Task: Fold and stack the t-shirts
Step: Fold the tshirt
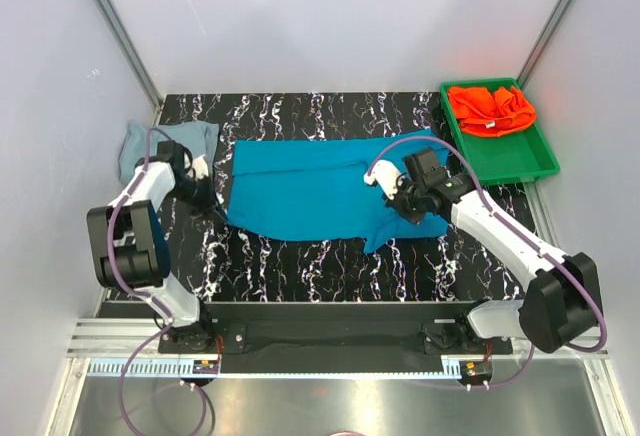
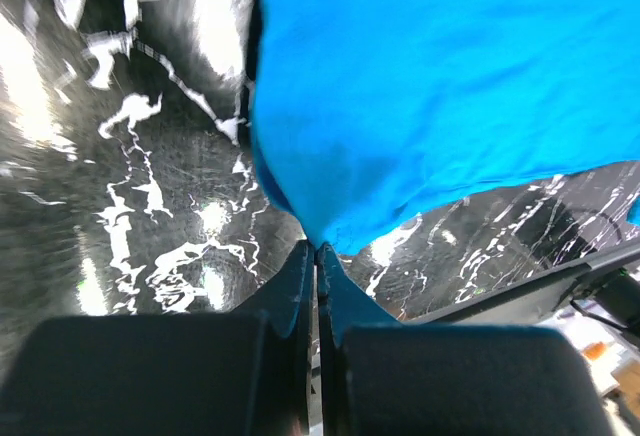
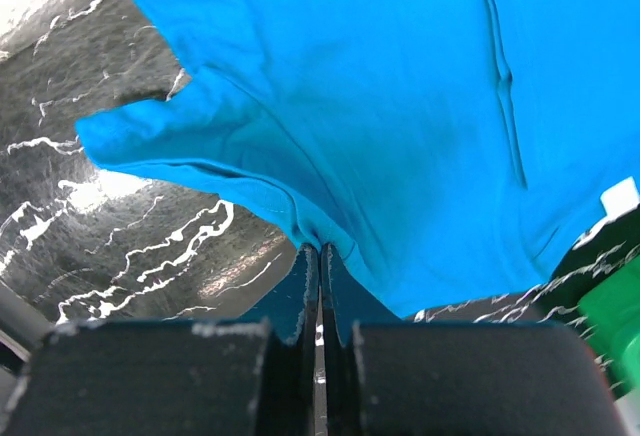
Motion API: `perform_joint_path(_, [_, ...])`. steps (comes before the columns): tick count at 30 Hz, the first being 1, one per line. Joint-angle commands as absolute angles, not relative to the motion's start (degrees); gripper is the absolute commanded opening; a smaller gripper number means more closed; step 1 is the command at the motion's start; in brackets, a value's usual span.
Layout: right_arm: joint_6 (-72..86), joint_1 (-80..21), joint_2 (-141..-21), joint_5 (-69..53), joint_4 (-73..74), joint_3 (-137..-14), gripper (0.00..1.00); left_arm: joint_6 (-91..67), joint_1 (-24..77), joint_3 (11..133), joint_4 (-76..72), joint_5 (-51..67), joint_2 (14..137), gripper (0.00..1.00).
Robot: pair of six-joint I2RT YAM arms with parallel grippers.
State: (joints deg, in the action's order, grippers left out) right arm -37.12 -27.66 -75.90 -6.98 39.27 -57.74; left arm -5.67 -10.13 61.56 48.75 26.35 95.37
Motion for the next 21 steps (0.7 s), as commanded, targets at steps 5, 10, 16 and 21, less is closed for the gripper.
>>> perform_joint_path(5, [-28.75, -21.55, -72.95, -7.56, 38.23, -61.6, 0.0, -1.58, -9.93, 70.74, 53.61, 28.91, 90.79, 0.0])
perform_joint_path(10, [-28.56, -18.29, -73.65, -7.03, 37.27, -65.12, 0.0, -1.58, -10.02, 80.39, 55.02, 28.83, 94.65, 0.0])
perform_joint_path(16, [-29.88, -16.17, -78.3, -6.42, 35.07, -69.69, 0.0, -0.71, -9.58, 88.32, 55.81, 27.86, 101.24, 0.0])
perform_joint_path(21, [-30.59, -13.98, -83.83, -5.89, 31.82, -71.89, 0.0, -0.44, -9.06, 92.37, 56.25, 27.51, 106.33, 0.0])
